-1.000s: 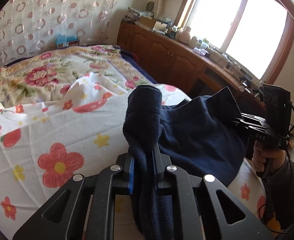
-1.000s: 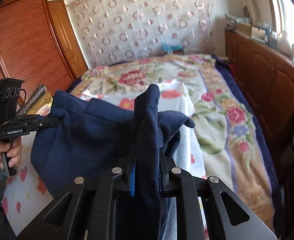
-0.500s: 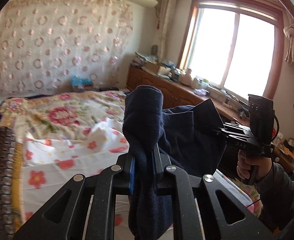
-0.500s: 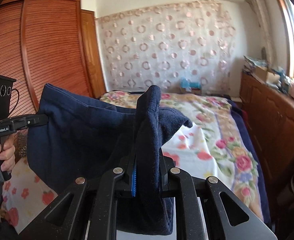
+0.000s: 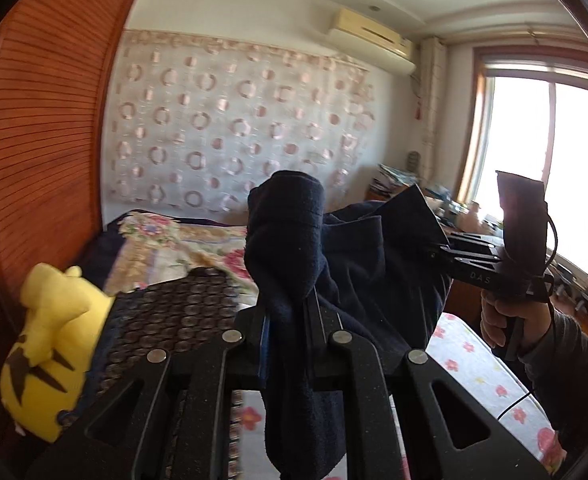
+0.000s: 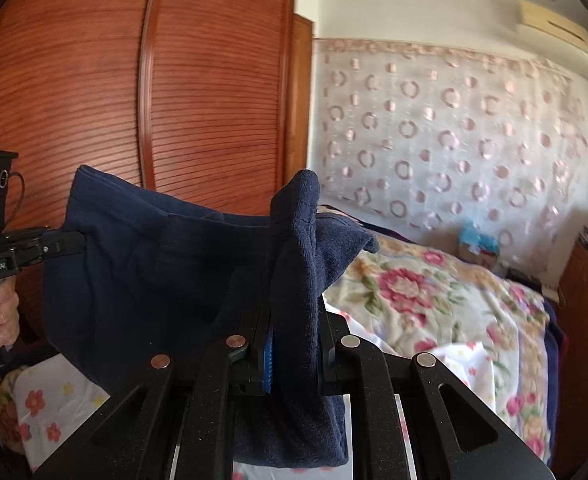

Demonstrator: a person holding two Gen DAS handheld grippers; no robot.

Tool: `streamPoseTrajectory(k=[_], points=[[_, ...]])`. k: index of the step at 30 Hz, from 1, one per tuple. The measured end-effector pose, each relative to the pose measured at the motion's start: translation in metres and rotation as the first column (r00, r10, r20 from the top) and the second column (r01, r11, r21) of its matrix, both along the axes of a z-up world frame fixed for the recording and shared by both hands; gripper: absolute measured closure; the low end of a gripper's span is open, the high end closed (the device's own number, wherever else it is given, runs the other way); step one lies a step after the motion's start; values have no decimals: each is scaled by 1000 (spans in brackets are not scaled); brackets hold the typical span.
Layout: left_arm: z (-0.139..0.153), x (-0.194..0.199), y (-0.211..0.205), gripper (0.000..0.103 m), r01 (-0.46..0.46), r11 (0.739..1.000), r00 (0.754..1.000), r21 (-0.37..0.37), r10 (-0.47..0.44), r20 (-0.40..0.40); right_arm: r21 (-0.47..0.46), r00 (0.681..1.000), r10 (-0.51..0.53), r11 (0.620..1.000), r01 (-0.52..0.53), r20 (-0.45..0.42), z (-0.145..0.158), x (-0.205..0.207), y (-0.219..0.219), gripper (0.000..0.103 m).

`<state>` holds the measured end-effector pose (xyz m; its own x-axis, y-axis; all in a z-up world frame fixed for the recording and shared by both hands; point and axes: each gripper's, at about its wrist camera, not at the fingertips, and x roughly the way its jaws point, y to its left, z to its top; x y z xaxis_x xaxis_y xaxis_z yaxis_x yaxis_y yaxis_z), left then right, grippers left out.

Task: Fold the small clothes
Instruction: 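Lower the shirt onto the folded blanket by the plush toy, open both grippers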

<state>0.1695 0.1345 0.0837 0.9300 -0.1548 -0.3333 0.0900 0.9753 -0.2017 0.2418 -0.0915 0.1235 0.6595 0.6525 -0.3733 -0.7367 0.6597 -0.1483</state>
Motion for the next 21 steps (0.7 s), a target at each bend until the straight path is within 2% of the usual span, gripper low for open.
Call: streamPoseTrajectory(k=[2, 4, 10, 12, 15, 18, 21], points=[[-11, -4, 10, 89, -52, 999, 999, -5, 52, 0, -43, 999, 32, 999, -31, 21, 2, 17, 19, 89], [-25, -9, 18, 89, -124, 992, 992, 21, 124, 2, -90, 997, 65, 994, -61, 39, 4, 32, 49, 89], [-63, -22, 44, 89, -251, 968, 968, -15, 250, -34, -209, 983, 167, 967, -148, 73, 6, 78, 128, 89], [-76, -26, 50, 89, -264, 964, 963, -35, 261, -64, -245, 977, 202, 953, -180, 68, 5, 88, 150, 89], [-89, -31, 58, 89, -280, 960, 956, -28, 276, -98, -257, 970, 240, 941, -221, 44, 4, 101, 179, 89], [-101, -36, 60, 89, -294, 955, 948, -23, 289, -133, -253, 970, 244, 940, -229, 26, 3, 112, 189, 88], [-115, -47, 66, 89, -306, 951, 939, -30, 297, -172, -187, 976, 203, 959, -214, -76, -2, 125, 179, 85]])
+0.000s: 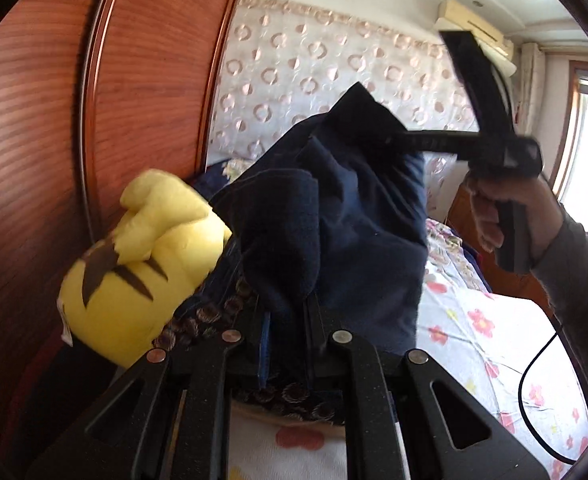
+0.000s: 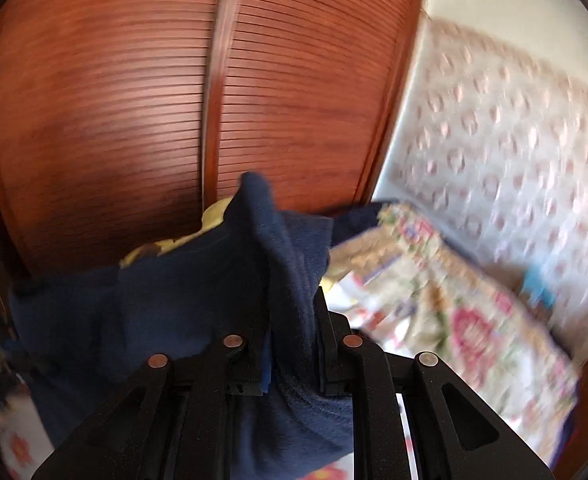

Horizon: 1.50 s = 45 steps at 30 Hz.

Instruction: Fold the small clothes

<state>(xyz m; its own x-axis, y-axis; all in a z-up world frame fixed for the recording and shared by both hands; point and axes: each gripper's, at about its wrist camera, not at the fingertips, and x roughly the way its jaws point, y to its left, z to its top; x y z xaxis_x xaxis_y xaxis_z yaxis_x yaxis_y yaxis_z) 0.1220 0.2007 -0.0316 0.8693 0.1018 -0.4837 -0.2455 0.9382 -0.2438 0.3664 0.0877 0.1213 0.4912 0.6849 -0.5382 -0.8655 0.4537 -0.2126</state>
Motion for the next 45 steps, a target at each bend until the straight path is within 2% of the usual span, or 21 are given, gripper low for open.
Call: streamPoseTrajectory(k=[1, 2, 3, 5, 9, 12, 15, 18, 21, 23, 26, 33, 41, 45], points=[[-4, 0, -1, 89, 2, 1000, 1000, -2, -2, -13, 19, 999, -28, 999, 28, -32, 2, 6, -2, 78], [-5, -1, -3, 89, -1, 1000, 1000, 2, 1, -21, 36, 998, -51, 998, 53, -46, 4, 8, -7, 76], [-7, -3, -5, 89, -3, 1000, 1000, 4, 3, -26, 53, 996, -71, 996, 73, -46, 7, 6, -12, 75], [-8, -5, -6, 89, -13, 1000, 999, 4, 13, -30, 73, 994, -104, 992, 106, -30, 14, 5, -12, 64], [-9, -5, -1, 89, -23, 1000, 999, -2, 22, -35, 53, 996, -84, 995, 85, -25, 8, -5, -21, 64], [-8, -5, -3, 87, -29, 999, 998, 16, 29, -49, 25, 997, -44, 999, 46, -66, -14, -24, -22, 64], [-4, -8, -3, 81, -25, 999, 998, 46, 27, -49, -16, 993, -60, 998, 58, -99, -42, -32, -26, 64], [3, -17, -5, 64, -9, 997, 1000, 78, 11, -24, -17, 989, -89, 996, 88, -119, -48, -34, -38, 64], [12, -25, -12, 55, 20, 994, 1000, 107, -18, -17, 25, 984, -100, 994, 105, -146, -40, -42, -51, 64], [19, -30, -21, 21, 29, 990, 999, 136, -27, -19, 44, 984, -105, 993, 112, -147, -34, -52, -62, 64], [26, -36, -35, 21, 60, 985, 998, 163, -59, -10, 69, 985, -118, 990, 127, -126, -26, -77, -82, 64], [43, -51, -80, 20, 130, 969, 991, 209, -134, 3, 159, 976, -190, 966, 205, -107, -30, -149, -148, 64], [51, -61, -130, 20, 200, 955, 978, 217, -209, 16, 216, 942, -322, 917, 336, -97, -40, -233, -215, 46], [59, -69, -152, 20, 236, 947, 968, 216, -248, 30, 255, 909, -404, 873, 416, -100, -39, -274, -245, 39]])
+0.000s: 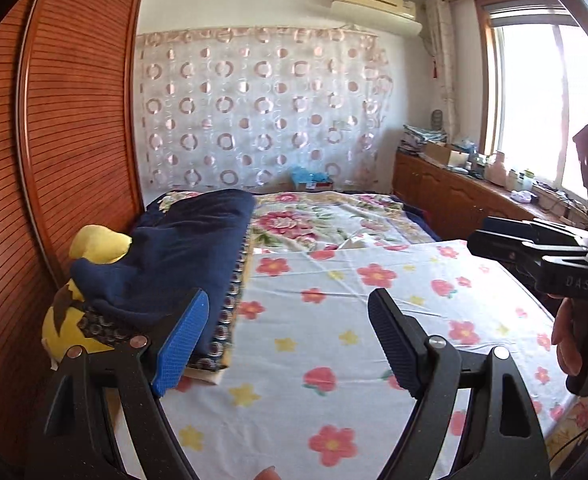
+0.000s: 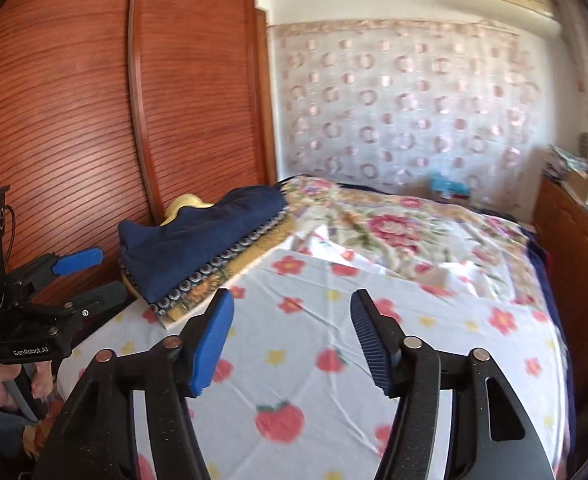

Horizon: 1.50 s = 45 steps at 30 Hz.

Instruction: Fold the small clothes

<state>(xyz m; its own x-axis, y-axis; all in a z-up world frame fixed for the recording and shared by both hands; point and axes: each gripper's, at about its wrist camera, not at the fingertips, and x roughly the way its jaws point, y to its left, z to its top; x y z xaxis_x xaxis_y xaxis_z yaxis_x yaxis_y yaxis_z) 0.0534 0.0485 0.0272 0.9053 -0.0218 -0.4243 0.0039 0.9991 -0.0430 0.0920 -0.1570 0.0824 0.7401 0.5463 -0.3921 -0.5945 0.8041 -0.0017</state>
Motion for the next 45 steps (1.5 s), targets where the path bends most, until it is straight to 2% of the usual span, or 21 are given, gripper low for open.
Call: streamPoseTrajectory(k=[3, 8, 18, 27, 45], points=[[8, -3, -15, 20, 23, 1000, 1000, 3, -23, 2, 21, 997, -75, 997, 75, 26, 1, -32, -15, 36], [16, -4, -32, 20, 31, 999, 999, 11, -31, 13, 74, 975, -215, 975, 210, 63, 2, -73, -39, 35], [14, -6, -48, 20, 52, 999, 999, 14, -52, 12, 88, 949, -305, 951, 297, 82, 2, -117, -30, 35], [16, -8, -50, 20, 52, 999, 999, 15, -52, 16, 97, 942, -328, 942, 321, 72, -2, -116, -22, 35], [23, -12, -50, 20, 46, 999, 999, 14, -46, 23, 98, 943, -326, 943, 319, 69, -6, -107, -32, 35]])
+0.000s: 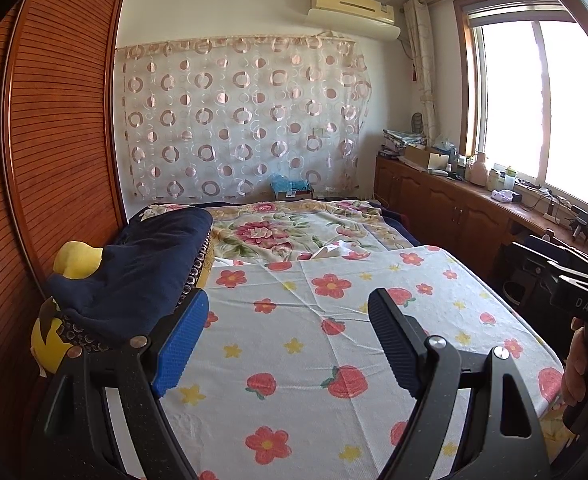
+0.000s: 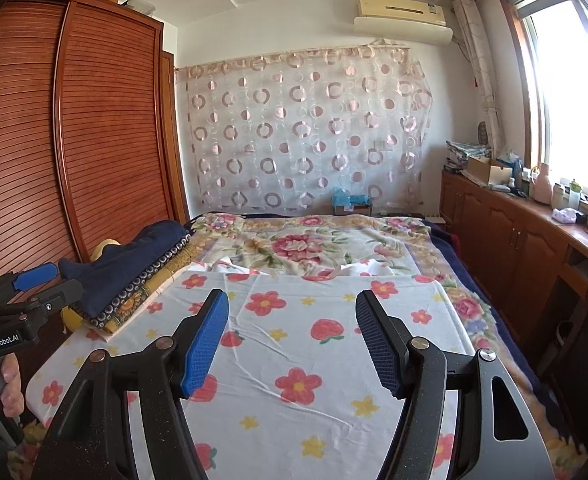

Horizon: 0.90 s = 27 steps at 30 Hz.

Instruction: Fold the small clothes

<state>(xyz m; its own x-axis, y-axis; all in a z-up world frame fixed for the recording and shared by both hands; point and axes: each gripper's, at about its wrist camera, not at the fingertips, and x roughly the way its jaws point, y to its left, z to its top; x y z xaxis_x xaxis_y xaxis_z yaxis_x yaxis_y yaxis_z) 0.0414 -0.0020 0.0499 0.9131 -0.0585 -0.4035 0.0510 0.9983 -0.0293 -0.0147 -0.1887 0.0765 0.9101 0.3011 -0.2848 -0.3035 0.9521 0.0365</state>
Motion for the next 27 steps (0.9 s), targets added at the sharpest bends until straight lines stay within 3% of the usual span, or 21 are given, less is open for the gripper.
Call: streamPoseTrajectory(k=[27], points=[[-3, 0, 1, 20, 1, 1000, 1000, -2, -1, 4, 0, 1000, 2, 1000, -2, 0, -3, 3, -7, 35]])
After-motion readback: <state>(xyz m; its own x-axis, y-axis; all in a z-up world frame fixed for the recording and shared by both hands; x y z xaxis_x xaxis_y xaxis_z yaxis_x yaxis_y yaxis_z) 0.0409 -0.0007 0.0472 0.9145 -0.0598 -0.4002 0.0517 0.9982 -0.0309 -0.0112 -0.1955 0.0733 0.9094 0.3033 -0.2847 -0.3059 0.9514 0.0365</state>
